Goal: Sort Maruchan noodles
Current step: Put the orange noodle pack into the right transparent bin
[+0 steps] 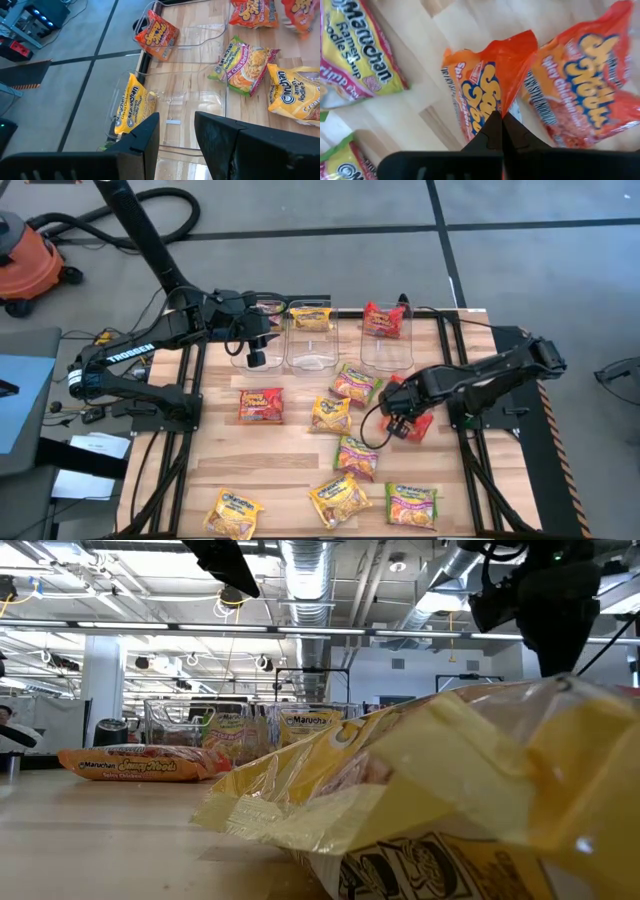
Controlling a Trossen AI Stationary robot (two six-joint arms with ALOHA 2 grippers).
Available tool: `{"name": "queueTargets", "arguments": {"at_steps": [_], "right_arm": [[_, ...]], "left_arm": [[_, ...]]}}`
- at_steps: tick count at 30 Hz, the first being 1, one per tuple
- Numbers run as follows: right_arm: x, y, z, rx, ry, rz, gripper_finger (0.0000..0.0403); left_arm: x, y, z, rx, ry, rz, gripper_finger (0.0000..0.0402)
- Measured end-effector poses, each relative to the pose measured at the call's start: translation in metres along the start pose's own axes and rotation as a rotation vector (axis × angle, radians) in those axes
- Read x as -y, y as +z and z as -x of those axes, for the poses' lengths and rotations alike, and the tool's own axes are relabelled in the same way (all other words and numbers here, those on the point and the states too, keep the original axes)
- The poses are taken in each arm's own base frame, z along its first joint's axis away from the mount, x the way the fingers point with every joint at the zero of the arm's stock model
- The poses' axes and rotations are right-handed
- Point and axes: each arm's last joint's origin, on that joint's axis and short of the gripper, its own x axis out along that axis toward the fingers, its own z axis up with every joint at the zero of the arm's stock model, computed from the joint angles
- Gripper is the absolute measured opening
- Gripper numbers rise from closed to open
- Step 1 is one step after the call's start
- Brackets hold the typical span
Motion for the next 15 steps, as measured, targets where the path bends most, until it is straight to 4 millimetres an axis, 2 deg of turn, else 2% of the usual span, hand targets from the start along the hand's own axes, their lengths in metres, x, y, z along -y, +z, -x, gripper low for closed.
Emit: {"name": "queueTargets", "arguments": {"at_steps": [6,15], "right_arm": [[0.004,0.006,0.007,0.023,-0.020,0.002,0.0003],[0.008,0.003,-0.005,0.003,-0.038,-0.018,0.0003]], "left_arm": [[0.000,0.000,0.000,0.000,0.000,0.000,0.0114],[0.000,0.000,0.000,0.000,0.000,0.000,0.0114]]}}
